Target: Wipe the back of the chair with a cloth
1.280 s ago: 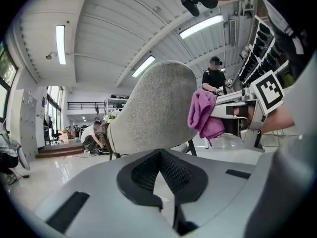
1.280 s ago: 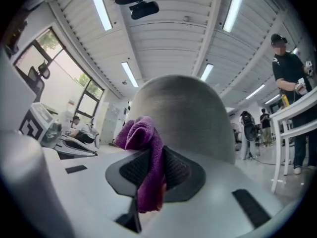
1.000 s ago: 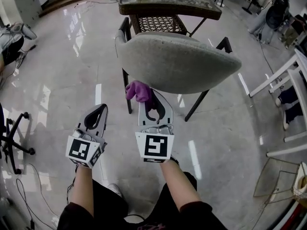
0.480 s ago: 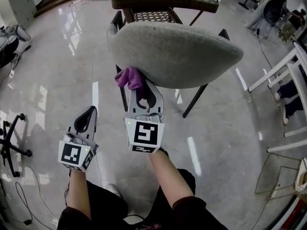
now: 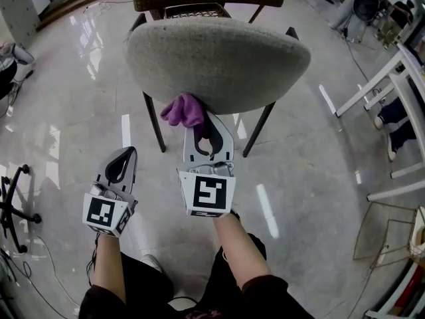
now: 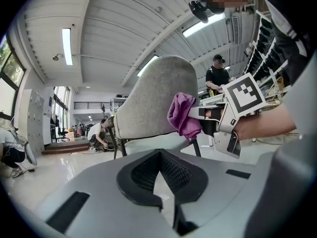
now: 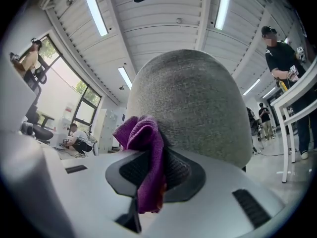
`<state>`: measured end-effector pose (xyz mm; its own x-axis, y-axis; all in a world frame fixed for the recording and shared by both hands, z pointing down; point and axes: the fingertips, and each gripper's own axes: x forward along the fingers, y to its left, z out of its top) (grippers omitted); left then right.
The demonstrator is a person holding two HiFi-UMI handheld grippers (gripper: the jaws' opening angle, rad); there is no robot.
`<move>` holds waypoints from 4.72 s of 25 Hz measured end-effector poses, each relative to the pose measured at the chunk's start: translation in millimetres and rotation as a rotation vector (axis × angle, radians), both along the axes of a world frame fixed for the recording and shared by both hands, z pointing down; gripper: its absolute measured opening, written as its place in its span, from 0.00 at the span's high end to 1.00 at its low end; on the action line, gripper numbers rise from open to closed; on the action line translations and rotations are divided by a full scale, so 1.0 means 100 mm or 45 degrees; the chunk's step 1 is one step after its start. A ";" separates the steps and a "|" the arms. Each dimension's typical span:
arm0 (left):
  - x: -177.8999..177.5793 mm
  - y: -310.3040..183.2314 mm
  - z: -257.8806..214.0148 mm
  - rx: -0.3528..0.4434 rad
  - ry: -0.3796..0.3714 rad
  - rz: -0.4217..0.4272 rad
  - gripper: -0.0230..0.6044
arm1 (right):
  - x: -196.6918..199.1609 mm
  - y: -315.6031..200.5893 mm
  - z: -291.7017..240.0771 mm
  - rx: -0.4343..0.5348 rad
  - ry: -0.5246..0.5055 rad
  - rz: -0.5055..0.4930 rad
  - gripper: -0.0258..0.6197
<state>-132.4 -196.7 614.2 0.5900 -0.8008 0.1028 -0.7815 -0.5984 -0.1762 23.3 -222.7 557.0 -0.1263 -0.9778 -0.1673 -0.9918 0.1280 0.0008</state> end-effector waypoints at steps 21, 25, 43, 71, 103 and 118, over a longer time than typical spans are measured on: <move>0.65 0.17 0.19 0.020 -0.078 0.108 0.95 | 1.51 0.14 0.13 0.008 0.116 0.238 0.84; 0.61 0.16 0.23 -0.020 -0.058 0.098 0.95 | 1.59 0.11 0.18 -0.009 0.127 0.262 0.84; 0.35 -0.09 0.26 -0.089 0.021 0.044 0.95 | 1.63 0.29 0.43 -0.120 0.009 0.296 0.84; 0.03 0.03 -0.46 -0.167 0.100 -0.015 0.95 | 0.92 0.82 0.06 -0.338 -0.076 0.201 0.84; 0.08 0.48 -2.66 -0.280 0.094 -0.108 0.95 | 1.18 1.43 -2.21 -0.443 -0.179 0.244 0.84; 0.12 0.63 -3.90 -0.256 0.112 -0.087 0.95 | 1.19 1.64 -3.46 -0.434 -0.157 0.219 0.84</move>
<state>-120.0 -133.6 224.6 0.5489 -0.8078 0.2150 -0.8285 -0.5599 0.0115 142.8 -58.5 211.0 0.0451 -0.9850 0.1667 -0.9888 -0.0678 -0.1330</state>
